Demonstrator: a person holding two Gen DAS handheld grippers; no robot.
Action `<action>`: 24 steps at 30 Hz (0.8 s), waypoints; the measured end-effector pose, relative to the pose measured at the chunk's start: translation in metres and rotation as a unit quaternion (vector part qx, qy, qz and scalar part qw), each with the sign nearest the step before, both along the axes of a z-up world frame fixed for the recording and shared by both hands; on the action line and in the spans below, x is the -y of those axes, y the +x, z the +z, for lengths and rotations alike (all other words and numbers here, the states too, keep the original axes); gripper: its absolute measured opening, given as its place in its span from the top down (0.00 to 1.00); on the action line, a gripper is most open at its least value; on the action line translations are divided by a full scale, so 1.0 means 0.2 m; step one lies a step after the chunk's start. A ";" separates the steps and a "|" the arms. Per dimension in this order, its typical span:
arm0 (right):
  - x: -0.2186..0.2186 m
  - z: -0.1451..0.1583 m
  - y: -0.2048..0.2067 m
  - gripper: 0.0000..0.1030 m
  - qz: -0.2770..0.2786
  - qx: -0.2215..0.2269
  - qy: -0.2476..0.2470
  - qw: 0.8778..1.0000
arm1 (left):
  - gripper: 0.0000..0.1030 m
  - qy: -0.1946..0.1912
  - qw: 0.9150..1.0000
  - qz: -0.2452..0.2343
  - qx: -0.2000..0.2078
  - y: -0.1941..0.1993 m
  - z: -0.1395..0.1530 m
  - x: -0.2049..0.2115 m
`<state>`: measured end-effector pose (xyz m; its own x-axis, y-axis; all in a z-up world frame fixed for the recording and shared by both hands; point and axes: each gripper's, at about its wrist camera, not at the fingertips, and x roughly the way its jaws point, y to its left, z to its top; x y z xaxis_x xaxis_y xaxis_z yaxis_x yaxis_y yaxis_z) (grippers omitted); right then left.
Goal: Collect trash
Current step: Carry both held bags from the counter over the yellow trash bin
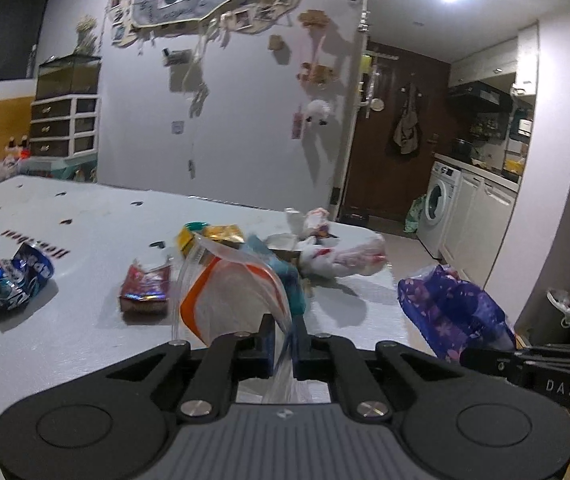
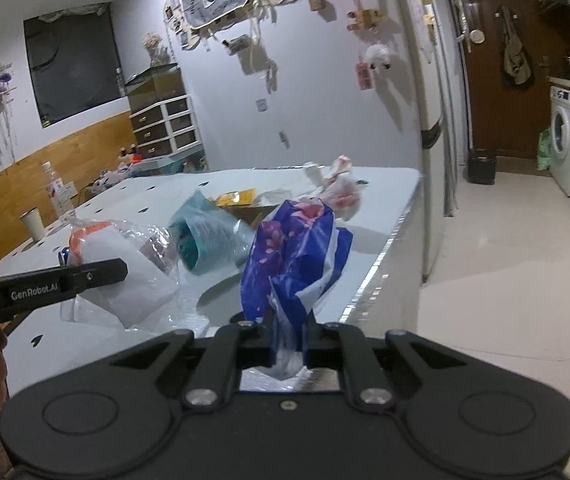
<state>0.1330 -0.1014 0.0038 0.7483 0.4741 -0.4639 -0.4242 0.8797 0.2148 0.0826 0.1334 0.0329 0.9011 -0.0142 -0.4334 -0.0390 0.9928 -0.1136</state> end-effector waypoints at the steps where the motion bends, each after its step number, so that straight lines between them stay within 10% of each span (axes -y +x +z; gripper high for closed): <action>1: 0.02 0.00 -0.01 0.89 -0.003 0.002 -0.001 1.000 | 0.93 0.004 1.000 -0.002 0.001 0.00 0.00 0.03; 24: 0.51 -0.03 -0.08 0.89 -0.110 0.004 -0.008 0.994 | 0.93 0.044 0.995 -0.094 0.007 0.08 -0.01 0.62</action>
<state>0.1177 -0.2036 -0.0020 0.8366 0.2917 -0.4638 -0.2235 0.9546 0.1972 0.0996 0.0086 0.0315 0.8916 -0.1464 -0.4285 0.1501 0.9883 -0.0254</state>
